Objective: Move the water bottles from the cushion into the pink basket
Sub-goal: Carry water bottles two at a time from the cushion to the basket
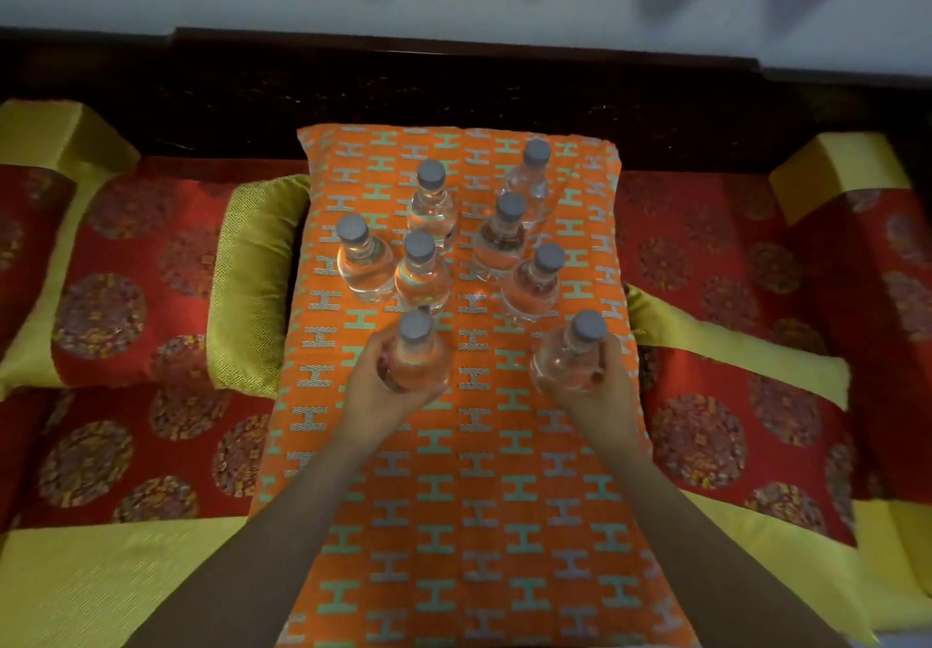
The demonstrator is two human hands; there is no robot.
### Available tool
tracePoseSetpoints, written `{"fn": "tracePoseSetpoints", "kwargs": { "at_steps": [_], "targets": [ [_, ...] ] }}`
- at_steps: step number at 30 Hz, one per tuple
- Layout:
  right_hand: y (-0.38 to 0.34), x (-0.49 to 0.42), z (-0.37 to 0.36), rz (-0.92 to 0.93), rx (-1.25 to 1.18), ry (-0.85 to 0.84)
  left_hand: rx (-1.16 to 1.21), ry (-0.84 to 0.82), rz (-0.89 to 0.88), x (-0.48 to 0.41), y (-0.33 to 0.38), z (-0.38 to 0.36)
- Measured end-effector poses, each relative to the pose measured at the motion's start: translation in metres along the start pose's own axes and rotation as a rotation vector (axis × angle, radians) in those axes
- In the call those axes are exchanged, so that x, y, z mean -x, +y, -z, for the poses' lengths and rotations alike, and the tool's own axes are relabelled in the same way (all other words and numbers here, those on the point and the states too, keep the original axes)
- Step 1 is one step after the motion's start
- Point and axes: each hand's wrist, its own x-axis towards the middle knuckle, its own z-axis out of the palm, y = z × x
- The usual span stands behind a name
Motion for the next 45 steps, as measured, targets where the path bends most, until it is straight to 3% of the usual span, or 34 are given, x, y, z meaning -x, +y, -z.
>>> {"fn": "tracePoseSetpoints", "kwargs": {
  "at_steps": [13, 22, 33, 39, 45],
  "targets": [
    [-0.064, 0.032, 0.029, -0.058, -0.114, 0.007, 0.085, 0.004, 0.058, 0.041, 0.044, 0.038],
    [-0.092, 0.096, 0.098, -0.088, -0.177, 0.198, 0.063, -0.102, -0.040, 0.055, 0.092, 0.016],
    [-0.081, 0.195, 0.229, -0.129, -0.209, 0.527, 0.048, -0.355, -0.226, 0.107, 0.158, -0.088],
    [-0.064, 0.261, 0.333, -0.117, -0.192, 0.678, 0.063, -0.462, -0.347, 0.159, 0.209, -0.190],
    [-0.028, 0.329, 0.443, -0.127, -0.144, 0.731, 0.116, -0.528, -0.322, 0.234, 0.230, -0.301]
  ]
}}
